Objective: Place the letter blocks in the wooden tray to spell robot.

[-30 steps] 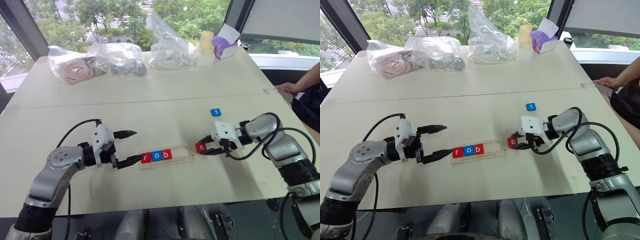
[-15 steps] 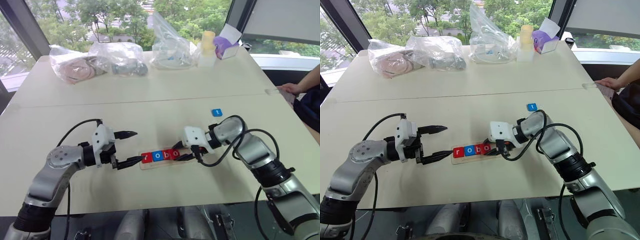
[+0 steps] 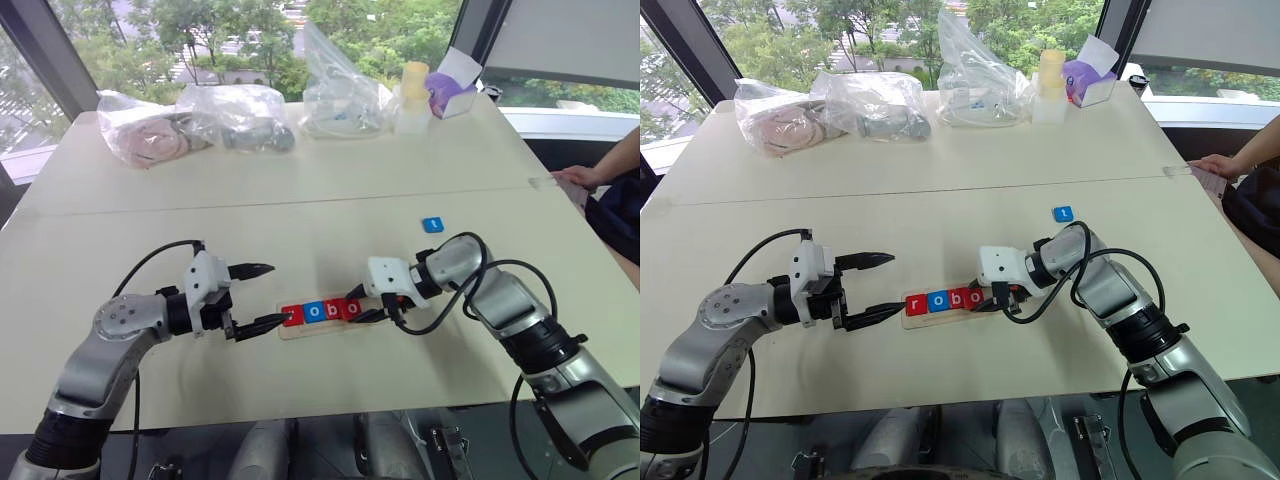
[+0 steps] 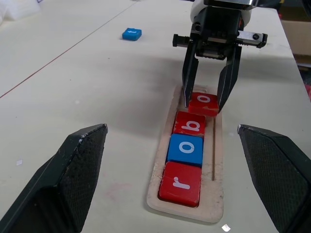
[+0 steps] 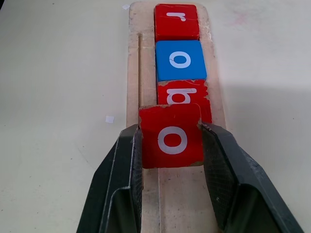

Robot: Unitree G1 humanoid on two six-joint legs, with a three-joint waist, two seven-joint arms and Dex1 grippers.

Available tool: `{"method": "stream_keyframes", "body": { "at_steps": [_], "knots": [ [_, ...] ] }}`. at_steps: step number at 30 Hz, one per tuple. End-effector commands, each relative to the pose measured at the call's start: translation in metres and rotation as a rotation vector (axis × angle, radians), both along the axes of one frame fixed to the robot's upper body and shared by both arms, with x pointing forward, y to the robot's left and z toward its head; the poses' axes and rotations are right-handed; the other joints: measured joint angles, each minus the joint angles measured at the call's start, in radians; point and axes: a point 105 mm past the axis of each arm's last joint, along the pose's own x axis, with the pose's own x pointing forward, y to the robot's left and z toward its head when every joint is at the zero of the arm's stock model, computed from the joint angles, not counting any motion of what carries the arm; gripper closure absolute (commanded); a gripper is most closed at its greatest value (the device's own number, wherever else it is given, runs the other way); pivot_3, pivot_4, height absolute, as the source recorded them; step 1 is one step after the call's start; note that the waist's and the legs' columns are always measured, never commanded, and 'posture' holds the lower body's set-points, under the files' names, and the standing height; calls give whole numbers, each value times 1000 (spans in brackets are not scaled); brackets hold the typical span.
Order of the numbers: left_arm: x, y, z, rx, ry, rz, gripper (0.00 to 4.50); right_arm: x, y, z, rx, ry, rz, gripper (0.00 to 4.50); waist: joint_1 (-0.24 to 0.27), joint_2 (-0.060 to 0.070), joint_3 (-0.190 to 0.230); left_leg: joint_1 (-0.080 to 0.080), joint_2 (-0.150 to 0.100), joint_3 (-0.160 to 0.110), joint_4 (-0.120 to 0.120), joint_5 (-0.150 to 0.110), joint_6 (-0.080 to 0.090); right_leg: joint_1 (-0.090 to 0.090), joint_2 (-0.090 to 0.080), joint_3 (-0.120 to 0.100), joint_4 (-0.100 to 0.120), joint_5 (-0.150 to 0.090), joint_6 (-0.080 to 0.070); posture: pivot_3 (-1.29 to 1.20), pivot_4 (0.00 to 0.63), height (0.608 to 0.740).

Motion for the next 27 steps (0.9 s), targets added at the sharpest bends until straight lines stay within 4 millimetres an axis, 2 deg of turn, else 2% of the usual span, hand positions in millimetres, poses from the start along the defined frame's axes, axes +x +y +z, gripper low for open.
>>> {"method": "stream_keyframes", "body": {
  "at_steps": [1,15,27],
  "knots": [
    [-1,-3,9,-5,-40,-18,0,5,0,14,16,-46,-3,3352,0,0,0,0,0,0,0,0,0,0,0,0,0,0,0,0,150,740],
    [-1,-4,8,-5,-38,-27,0,12,-5,12,6,-62,-43,3352,0,0,0,0,0,0,0,0,0,0,0,0,0,0,0,0,150,740],
    [0,-6,9,-5,-38,-40,0,9,-7,17,17,-50,-48,3352,0,0,0,0,0,0,0,0,0,0,0,0,0,0,0,0,150,740]
  ]
}}
